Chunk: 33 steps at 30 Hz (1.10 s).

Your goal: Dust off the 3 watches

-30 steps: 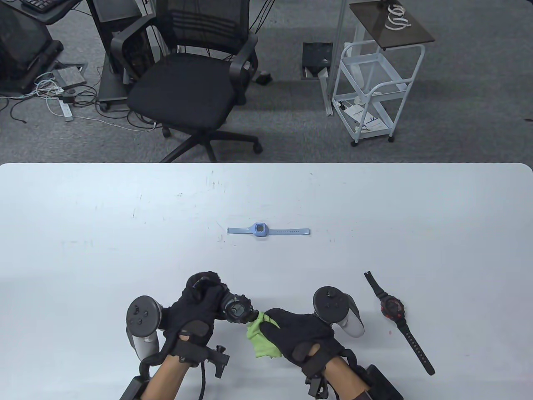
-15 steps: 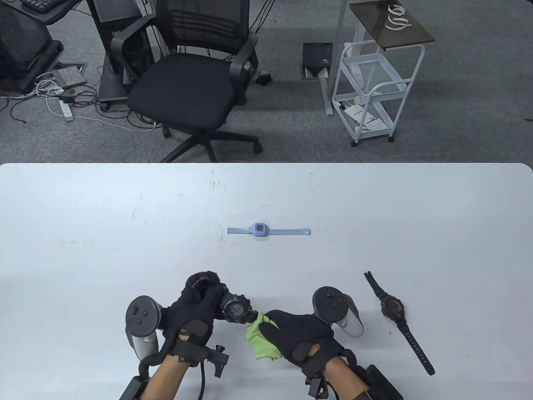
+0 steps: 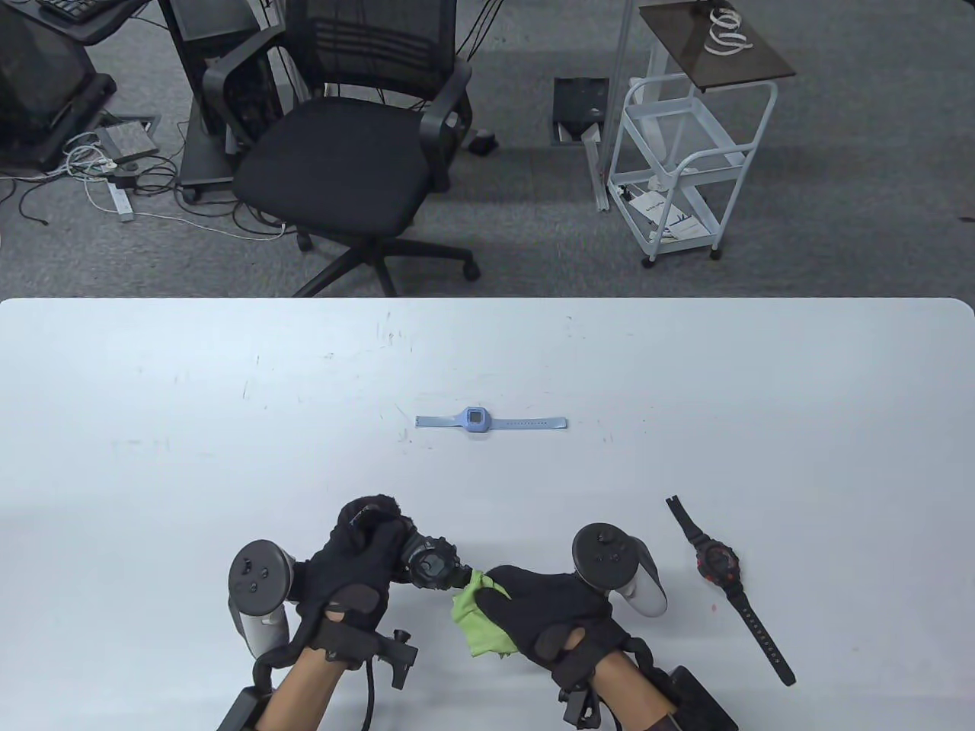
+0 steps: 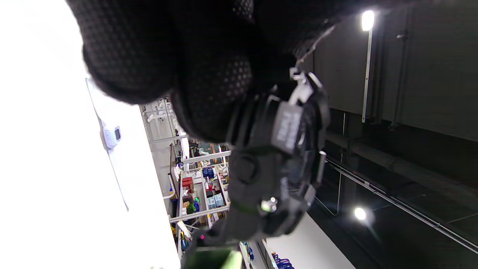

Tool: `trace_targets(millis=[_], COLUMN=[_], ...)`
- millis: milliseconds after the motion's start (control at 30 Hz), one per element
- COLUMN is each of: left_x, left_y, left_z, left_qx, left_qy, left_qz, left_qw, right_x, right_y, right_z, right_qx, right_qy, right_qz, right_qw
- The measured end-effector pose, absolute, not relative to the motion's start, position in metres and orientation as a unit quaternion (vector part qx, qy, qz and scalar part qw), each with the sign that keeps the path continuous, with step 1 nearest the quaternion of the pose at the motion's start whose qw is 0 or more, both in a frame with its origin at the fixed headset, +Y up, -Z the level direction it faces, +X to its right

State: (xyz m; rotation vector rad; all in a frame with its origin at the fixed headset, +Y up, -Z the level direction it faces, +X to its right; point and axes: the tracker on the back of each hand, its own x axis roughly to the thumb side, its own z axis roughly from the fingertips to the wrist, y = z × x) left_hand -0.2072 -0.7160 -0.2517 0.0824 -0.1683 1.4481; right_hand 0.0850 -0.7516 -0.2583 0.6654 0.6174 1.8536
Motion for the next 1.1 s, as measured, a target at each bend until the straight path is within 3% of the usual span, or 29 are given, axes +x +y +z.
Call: trace_targets(millis=[267,900,1100], left_x=[-0.2089,-0.2111,-0.2113], left_y=[-0.7149,-0.7139,-0.7137], left_z=[-0.2514,-0.2517,-0.2515], left_qx=[0.042,0.045,0.045], left_qy=[-0.076,-0.073,-0.074], left_qz=[0.662,0.666,0.666], left_qw=[0.745,0.741,0.741], right_x=[0.0821,0.0870,0.0856], right_y=[-0.7543,-0.7497,-0.7499], right_z=[-0.2590,-0.2585,-0.2586], right_qx=[0.300,0.277,0.294], right_qy=[0.292,0.256,0.279], right_qz=[0.738,0.770,0.753], right_qw=[0.530,0.515,0.519])
